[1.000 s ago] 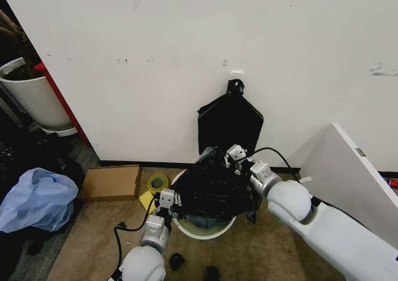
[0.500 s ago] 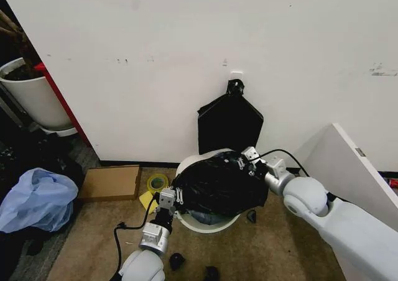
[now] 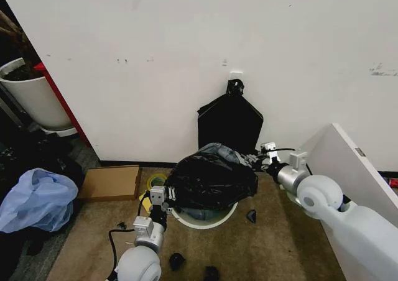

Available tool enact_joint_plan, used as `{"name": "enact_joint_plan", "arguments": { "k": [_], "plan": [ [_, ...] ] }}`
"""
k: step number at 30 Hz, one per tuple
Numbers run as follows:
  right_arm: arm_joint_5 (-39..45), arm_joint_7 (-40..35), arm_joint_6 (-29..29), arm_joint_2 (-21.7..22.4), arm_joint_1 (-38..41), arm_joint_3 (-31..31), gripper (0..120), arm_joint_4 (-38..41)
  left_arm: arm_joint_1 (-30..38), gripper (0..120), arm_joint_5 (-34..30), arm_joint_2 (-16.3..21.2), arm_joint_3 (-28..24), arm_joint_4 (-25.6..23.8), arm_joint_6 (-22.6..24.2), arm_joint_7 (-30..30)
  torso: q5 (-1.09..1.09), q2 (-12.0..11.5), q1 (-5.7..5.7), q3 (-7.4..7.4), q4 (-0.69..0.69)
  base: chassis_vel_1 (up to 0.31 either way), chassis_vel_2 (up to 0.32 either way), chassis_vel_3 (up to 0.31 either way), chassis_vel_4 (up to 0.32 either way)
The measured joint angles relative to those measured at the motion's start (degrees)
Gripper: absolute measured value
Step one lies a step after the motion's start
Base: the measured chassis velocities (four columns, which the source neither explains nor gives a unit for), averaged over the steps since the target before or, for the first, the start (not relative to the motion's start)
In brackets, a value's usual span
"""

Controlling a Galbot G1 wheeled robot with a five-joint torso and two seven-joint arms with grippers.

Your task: Place the garbage bag over the trash bin.

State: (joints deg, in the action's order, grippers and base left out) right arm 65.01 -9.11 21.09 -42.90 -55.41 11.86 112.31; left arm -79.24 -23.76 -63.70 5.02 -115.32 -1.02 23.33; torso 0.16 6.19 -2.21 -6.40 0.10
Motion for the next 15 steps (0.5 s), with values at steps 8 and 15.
{"name": "enact_joint_plan", "arguments": {
  "k": [8, 15],
  "plan": [
    [1.62, -2.24, 2.33, -1.58, -9.33, 9.23, 86, 9.97, 0.76, 1, -8.17, -1.93, 0.87, -0.34, 3.49, 3.41, -0.01, 0.00, 0.00, 0.00, 0.03, 0.000, 0.000, 0.000, 0.000],
    [-12.22, -3.69, 2.00, -4.19, -17.65, 4.15, 100, 19.33, 1.35, 1, -16.92, -3.81, 0.94, -2.13, 6.81, 8.70, -0.02, 0.00, 0.00, 0.00, 0.01, 0.000, 0.000, 0.000, 0.000]
  ]
}}
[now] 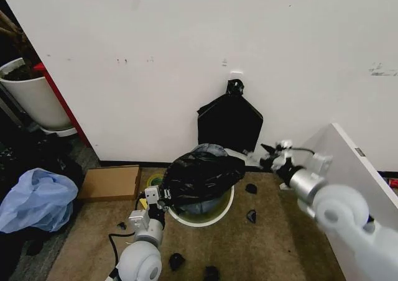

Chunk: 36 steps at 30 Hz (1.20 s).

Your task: Place the garbage bag over the trash bin.

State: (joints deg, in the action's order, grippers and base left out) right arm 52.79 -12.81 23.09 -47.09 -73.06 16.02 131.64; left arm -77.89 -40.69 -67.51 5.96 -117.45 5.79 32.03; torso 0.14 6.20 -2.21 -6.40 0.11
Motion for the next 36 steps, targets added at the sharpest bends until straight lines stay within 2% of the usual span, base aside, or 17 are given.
{"name": "enact_joint_plan", "arguments": {
  "k": [2, 5, 8, 11, 17, 22, 27, 29, 34, 36],
  "plan": [
    [1.41, -1.09, 0.28, -1.62, -1.82, -0.82, 100, 1.16, 0.47, 1, -4.16, -0.18, 0.00, -0.50, 1.07, 1.53, 0.00, 0.00, 0.00, 0.00, 0.00, 0.000, 0.000, 0.000, 0.000],
    [1.88, -0.75, 0.02, -2.25, -2.81, -0.91, 100, 1.29, 0.81, 1, -6.44, -0.19, 0.09, -0.66, 1.69, 2.55, 0.00, 0.00, 0.00, 0.00, 0.00, 0.000, 0.000, 0.000, 0.000],
    [2.47, 2.25, -1.28, -2.17, -4.20, -0.82, 100, 1.77, 0.98, 1, -8.77, -0.07, 0.51, -0.70, 2.36, 3.82, 0.00, 0.00, 0.00, 0.00, 0.01, 0.000, 0.000, 0.000, 0.000],
    [5.35, 6.43, -0.99, -1.77, -8.11, -1.63, 100, 4.25, 1.43, 1, -15.53, 0.06, 1.13, -0.76, 3.97, 7.04, 0.00, 0.00, 0.00, 0.00, 0.01, 0.000, 0.000, 0.000, 0.000],
    [6.24, 5.14, -0.34, -2.96, -8.87, -2.61, 100, 2.62, 1.75, 1, -17.11, 0.20, 1.15, -1.61, 4.40, 7.43, 0.01, 0.00, 0.00, 0.00, 0.00, 0.000, 0.000, 0.000, 0.000],
    [9.35, 3.63, 0.52, -3.46, -7.67, -2.95, 94, 2.09, 1.47, 1, -17.55, 0.29, 1.01, -2.12, 4.56, 7.43, 0.00, 0.00, 0.00, 0.00, 0.00, 0.000, 0.000, 0.000, 0.000],
    [12.07, 3.65, 0.73, -4.03, -6.11, -3.34, 74, 0.06, 0.99, 1, -17.66, 0.00, 0.83, -2.84, 4.59, 7.35, 0.01, 0.00, 0.00, 0.00, 0.00, 0.000, 0.000, 0.000, 0.000],
    [12.26, 3.59, 0.84, -4.10, -5.81, -3.45, 71, -0.28, 0.94, 1, -17.70, -0.06, 0.81, -3.01, 4.60, 7.33, 0.01, 0.00, 0.00, 0.00, 0.00, 0.000, 0.000, 0.000, 0.000],
    [13.10, 2.98, 1.08, -4.46, -4.91, -3.76, 50, -1.52, 0.91, 1, -18.06, -0.08, 0.83, -3.29, 4.70, 7.30, 0.01, 0.00, -0.01, 0.00, 0.00, 0.000, 0.000, 0.000, 0.000],
    [13.14, 3.00, 0.95, -4.47, -5.04, -3.73, 46, -1.52, 0.91, 1, -18.18, -0.05, 0.87, -3.29, 4.70, 7.29, 0.01, 0.00, -0.01, 0.00, -0.01, 0.000, 0.000, 0.000, 0.000]
  ]
}}
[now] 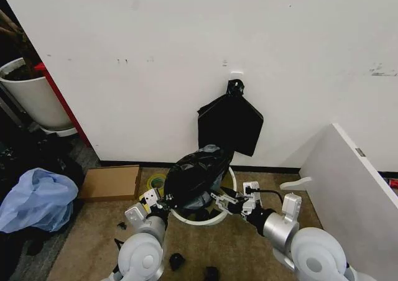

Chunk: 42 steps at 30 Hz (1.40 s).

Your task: Place the garbage bag over the trash bin.

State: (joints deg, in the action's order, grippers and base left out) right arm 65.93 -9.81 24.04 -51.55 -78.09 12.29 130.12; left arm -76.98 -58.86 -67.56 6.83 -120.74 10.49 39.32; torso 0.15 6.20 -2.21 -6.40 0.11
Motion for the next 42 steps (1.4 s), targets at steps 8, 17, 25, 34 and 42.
{"name": "enact_joint_plan", "arguments": {
  "k": [8, 17, 25, 34, 42],
  "plan": [
    [-0.06, 0.17, -0.92, -0.26, -0.62, 0.17, 16, -0.19, 0.23, 1, -0.30, -0.14, 0.05, 0.45, -0.01, -0.05, 0.00, 0.00, 0.00, 0.00, 0.00, 0.000, 0.000, 0.000, 0.000],
    [-0.37, -0.11, -1.82, -0.46, -1.65, 0.52, 0, -0.04, 0.86, 1, -0.61, -0.16, 0.02, 1.52, -0.09, -0.20, 0.00, 0.00, 0.00, 0.00, 0.00, 0.000, 0.000, 0.000, 0.000],
    [-0.22, -5.23, 1.69, 0.20, -4.96, 1.65, 0, 4.44, 2.20, 1, -2.31, -0.59, 0.76, 3.23, -0.21, 1.10, -0.01, 0.00, 0.00, 0.00, 0.01, 0.000, 0.000, 0.000, 0.000],
    [-2.18, -11.59, 7.11, 0.61, -7.58, 1.44, 0, 4.51, 3.05, 1, -5.74, -0.21, 1.19, 4.00, -0.45, 1.84, 0.00, 0.00, 0.00, 0.00, 0.01, 0.000, 0.000, 0.000, 0.000],
    [-1.44, -15.05, 12.49, 1.60, -8.96, 1.75, 0, 6.49, 4.08, 1, -5.71, -0.08, 1.22, 5.30, -1.00, 2.43, 0.00, 0.00, 0.00, 0.00, 0.00, 0.000, 0.000, 0.000, 0.000]
  ]
}}
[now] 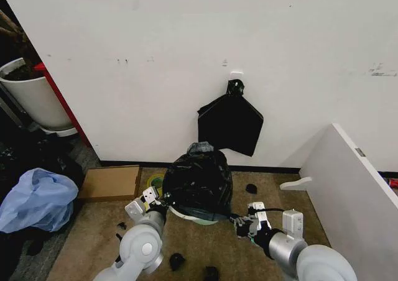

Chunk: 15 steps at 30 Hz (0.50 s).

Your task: Place the garbage bag over the trash bin.

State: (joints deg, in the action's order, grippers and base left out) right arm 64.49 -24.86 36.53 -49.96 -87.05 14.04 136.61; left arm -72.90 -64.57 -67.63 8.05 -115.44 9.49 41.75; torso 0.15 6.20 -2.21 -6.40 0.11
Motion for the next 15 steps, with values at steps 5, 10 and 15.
{"name": "enact_joint_plan", "arguments": {
  "k": [5, 10, 15],
  "plan": [
    [-0.27, -0.69, 2.33, -0.04, -0.95, -0.43, 0, 0.20, 0.09, 1, 0.21, 0.00, -0.21, 0.03, -0.41, 0.31, 0.00, 0.00, 0.00, 0.00, 0.00, 0.000, 0.000, 0.000, 0.000],
    [-0.60, -1.13, 3.22, -0.54, -0.82, -1.24, 0, -0.63, 0.01, 1, 0.83, 0.09, -0.73, -0.55, -0.61, 0.47, 0.00, 0.00, 0.00, 0.00, 0.00, 0.000, 0.000, 0.000, 0.000],
    [-1.65, -1.28, 4.07, -1.49, 0.95, -3.08, 0, -2.23, -0.26, 1, 2.25, 0.35, -0.98, -1.64, -0.72, 0.46, 0.00, 0.00, 0.00, 0.00, 0.00, 0.000, 0.000, 0.000, 0.000]
  ]
}}
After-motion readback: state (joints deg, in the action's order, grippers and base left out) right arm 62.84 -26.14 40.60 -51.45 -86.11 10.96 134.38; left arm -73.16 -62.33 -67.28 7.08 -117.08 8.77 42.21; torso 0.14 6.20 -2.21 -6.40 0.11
